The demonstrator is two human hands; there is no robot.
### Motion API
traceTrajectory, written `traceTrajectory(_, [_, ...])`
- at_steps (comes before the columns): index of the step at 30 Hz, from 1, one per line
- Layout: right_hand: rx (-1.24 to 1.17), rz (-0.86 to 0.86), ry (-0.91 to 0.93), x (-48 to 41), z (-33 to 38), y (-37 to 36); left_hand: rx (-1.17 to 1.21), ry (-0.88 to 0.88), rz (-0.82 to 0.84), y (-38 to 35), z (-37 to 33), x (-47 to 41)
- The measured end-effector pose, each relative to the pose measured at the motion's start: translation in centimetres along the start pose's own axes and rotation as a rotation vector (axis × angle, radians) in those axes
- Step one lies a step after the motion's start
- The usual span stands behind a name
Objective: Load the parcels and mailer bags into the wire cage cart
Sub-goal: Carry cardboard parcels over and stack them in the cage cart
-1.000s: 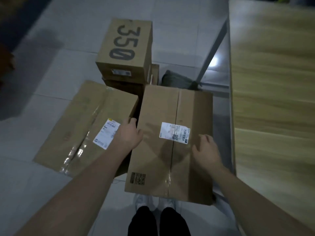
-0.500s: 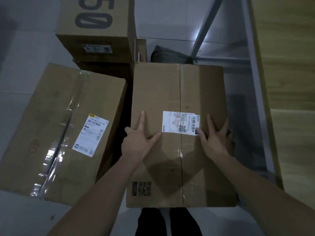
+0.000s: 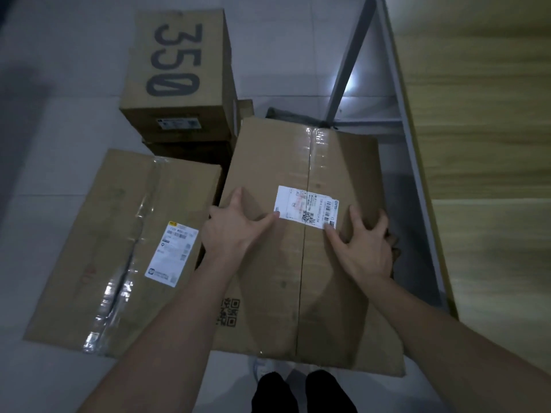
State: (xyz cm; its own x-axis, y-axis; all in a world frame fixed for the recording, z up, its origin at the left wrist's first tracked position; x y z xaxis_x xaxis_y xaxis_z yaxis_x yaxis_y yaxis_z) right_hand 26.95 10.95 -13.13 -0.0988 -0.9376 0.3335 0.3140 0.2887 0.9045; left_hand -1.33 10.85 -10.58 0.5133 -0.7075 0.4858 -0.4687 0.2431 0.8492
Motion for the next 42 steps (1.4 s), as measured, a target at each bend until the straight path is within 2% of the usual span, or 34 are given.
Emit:
traceTrajectory(8, [0.018, -0.067, 0.089, 1.7, 4.3, 8.9, -0.013, -0.031, -0.146, 10.6, -1.9, 4.0])
traceTrajectory(13, [-0.026, -0.135, 0.172, 2.3, 7.5, 17.4, 0.005, -0.023, -0.244, 18.7, -2.8, 7.9])
traceTrajectory(17, [-0.054, -0.255, 0.244, 5.5, 9.5, 25.8, 0.033, -0.065, -0.302, 25.4, -4.2, 12.7])
traceTrajectory(27, [-0.063, -0.431, 0.186, 15.8, 9.0, 41.9, 0.025, -0.265, -0.427, 37.4, -8.6, 25.3])
traceTrajectory(33, [-0.099, -0.532, 0.133, 20.1, 6.4, 47.9, 0.034, -0.383, -0.436, 39.9, -12.1, 30.1])
traceTrajectory(42, [-0.034, -0.542, -0.042, 28.4, -3.9, 52.2, 0.028, -0.551, -0.416, 36.6, -19.6, 40.0])
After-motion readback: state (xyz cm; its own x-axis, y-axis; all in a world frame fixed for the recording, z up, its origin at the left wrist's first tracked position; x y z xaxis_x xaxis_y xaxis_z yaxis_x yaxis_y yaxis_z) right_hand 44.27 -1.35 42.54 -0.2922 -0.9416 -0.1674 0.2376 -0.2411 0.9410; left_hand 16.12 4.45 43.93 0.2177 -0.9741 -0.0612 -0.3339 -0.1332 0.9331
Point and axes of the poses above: each hand's wrist, its own x-axis away from the middle knuckle, its own y-axis out of the back of the hand, z = x × y, the point moved 7 cm from there along -x, towards the middle knuckle, and after that the axes turned 8 degrees about y, right-handed, at the moved point
